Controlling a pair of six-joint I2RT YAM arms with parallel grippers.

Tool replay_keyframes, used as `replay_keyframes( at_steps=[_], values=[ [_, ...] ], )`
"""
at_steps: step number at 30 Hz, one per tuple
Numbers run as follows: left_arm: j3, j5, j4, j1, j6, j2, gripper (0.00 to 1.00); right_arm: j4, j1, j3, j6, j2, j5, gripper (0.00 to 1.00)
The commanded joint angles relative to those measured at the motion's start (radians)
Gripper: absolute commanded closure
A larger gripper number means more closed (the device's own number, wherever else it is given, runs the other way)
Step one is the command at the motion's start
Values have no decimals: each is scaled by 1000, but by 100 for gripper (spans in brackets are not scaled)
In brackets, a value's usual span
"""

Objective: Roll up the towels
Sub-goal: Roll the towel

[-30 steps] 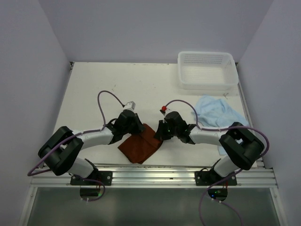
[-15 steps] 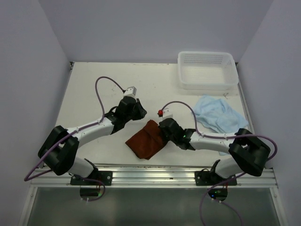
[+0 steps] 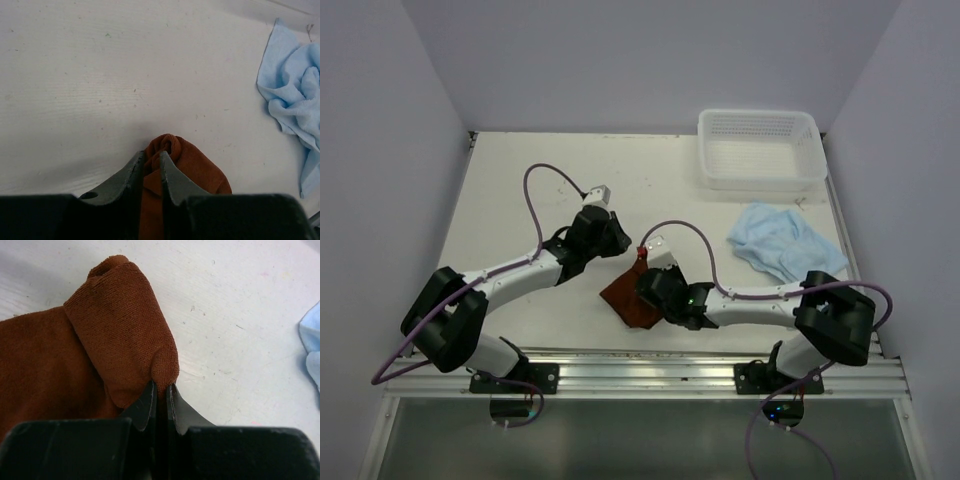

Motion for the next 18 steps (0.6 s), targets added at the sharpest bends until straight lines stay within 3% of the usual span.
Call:
replay_keyframes(
  at_steps=[1,18],
  values=[
    [-4,5,25,4,1,-14,78,-33,47,70,-10,61,158,100],
    [-40,10,22,4,-8,-79,78,-220,347,301,-21,376,424,100]
  ],
)
